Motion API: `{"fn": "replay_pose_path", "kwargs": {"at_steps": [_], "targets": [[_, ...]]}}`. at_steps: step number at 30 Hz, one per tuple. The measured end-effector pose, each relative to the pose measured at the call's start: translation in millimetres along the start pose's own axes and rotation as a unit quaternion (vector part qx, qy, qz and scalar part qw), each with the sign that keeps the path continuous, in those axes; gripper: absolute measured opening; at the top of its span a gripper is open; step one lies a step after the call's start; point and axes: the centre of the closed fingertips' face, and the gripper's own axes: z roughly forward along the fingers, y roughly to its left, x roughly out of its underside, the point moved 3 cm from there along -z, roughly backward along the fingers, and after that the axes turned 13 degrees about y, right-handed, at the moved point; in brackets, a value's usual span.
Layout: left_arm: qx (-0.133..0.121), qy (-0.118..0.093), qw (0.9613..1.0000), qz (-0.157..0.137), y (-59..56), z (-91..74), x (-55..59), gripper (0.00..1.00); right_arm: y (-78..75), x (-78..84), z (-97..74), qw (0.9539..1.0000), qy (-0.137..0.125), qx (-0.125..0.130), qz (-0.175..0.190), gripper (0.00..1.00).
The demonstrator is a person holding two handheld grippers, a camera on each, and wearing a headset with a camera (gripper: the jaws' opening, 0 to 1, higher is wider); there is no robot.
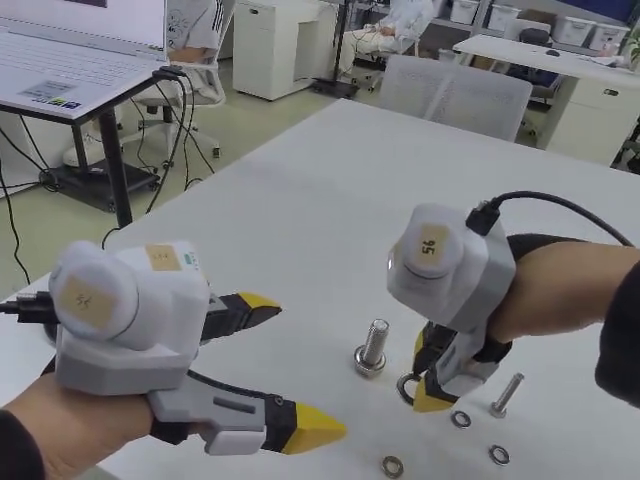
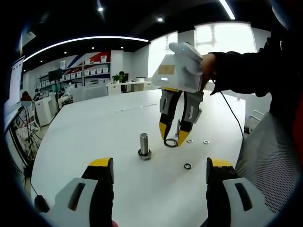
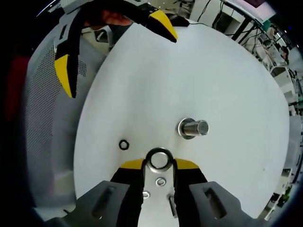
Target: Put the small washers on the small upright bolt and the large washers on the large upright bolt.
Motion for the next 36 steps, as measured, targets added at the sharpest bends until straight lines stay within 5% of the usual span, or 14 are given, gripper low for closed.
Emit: {"fn": "replay_pose_path", "kwargs": {"at_steps": [16, 36], "targets": [[0.001, -0.001, 1.0000, 0.000, 0.5, 0.9, -0.2, 0.80, -9.1, -11.2, -40.4, 0.9991, -0.028, 0.031, -0.007, 0.24], [0.000, 0.000, 1.0000, -0.003, 1.1, 0.8, 1.3, 0.80, -35.6, -29.4, -43.8, 0.9977, -0.036, 0.056, -0.018, 0.24]]}}
